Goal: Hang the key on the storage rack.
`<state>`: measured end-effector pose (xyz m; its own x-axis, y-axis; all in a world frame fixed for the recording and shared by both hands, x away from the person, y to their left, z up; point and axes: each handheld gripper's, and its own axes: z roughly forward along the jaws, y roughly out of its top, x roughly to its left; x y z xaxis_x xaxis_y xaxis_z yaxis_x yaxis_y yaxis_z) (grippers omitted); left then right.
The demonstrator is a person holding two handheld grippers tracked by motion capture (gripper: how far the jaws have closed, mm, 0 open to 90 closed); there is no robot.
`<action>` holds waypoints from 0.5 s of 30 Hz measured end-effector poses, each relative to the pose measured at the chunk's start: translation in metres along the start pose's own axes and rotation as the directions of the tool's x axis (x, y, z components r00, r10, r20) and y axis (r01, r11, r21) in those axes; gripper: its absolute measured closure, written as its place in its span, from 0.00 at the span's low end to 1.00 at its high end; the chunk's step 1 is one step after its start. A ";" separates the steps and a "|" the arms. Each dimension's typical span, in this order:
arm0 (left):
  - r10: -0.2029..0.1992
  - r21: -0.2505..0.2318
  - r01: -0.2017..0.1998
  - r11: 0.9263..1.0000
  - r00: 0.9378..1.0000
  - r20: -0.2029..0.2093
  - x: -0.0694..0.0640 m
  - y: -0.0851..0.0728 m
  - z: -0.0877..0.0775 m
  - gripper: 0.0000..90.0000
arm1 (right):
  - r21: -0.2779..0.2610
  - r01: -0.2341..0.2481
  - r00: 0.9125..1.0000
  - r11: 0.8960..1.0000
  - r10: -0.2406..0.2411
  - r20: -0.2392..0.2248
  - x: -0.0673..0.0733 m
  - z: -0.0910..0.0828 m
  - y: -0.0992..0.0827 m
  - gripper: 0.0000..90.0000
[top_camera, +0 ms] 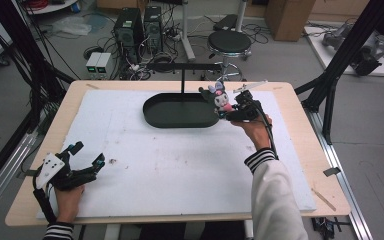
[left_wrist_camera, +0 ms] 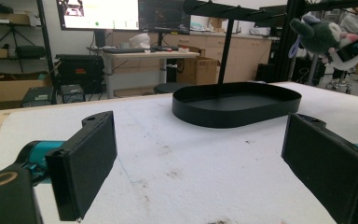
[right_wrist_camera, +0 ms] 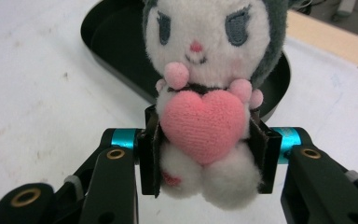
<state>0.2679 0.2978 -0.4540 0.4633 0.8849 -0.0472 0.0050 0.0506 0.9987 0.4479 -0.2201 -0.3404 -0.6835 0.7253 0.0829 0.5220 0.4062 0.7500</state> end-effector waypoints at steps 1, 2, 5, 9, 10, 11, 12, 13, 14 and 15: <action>-0.001 0.000 0.001 1.000 1.000 0.001 0.000 0.000 0.000 0.12 | -0.017 -0.006 1.000 1.000 0.006 0.002 0.000 -0.001 0.001 0.62; 0.000 0.000 0.000 1.000 1.000 0.000 0.000 0.000 0.000 0.12 | -0.033 -0.021 1.000 0.999 0.021 0.001 -0.001 -0.003 0.002 0.62; 0.001 0.001 -0.001 1.000 1.000 0.002 0.000 0.000 0.000 0.12 | -0.052 -0.039 0.999 0.998 0.039 0.009 -0.004 -0.006 0.005 0.62; 0.001 0.001 -0.001 1.000 1.000 0.002 0.000 0.000 0.000 0.12 | -0.086 -0.053 0.999 0.995 0.054 0.006 -0.006 -0.011 0.011 0.62; 0.001 0.001 -0.001 1.000 1.000 0.002 0.000 0.000 0.000 0.12 | -0.088 -0.052 0.999 0.995 0.053 0.008 -0.006 -0.011 0.013 0.62; 0.001 0.001 -0.001 1.000 1.000 0.002 0.000 0.000 0.000 0.12 | -0.090 -0.053 0.998 0.995 0.054 0.009 -0.007 -0.012 0.014 0.62; 0.001 0.001 -0.001 1.000 1.000 0.002 0.000 0.000 0.000 0.12 | -0.097 -0.051 0.999 0.994 0.052 0.011 -0.007 -0.013 0.016 0.62; 0.001 0.001 -0.001 1.000 1.000 0.001 0.000 0.000 0.000 0.12 | -0.108 -0.058 0.998 0.992 0.059 0.008 -0.007 -0.014 0.017 0.62; 0.002 0.001 -0.002 1.000 1.000 0.002 0.000 0.000 0.000 0.12 | -0.113 -0.066 0.998 0.991 0.067 0.007 -0.008 -0.014 0.018 0.62; 0.002 0.000 -0.002 1.000 1.000 0.000 0.000 0.000 0.000 0.12 | -0.113 -0.065 0.998 0.991 0.067 0.012 -0.008 -0.014 0.018 0.62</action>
<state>0.2678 0.2978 -0.4540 0.4636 0.8849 -0.0451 0.0044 0.0486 0.9988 0.4559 -0.2265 -0.3179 -0.6407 0.7576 0.1247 0.5041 0.2926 0.8126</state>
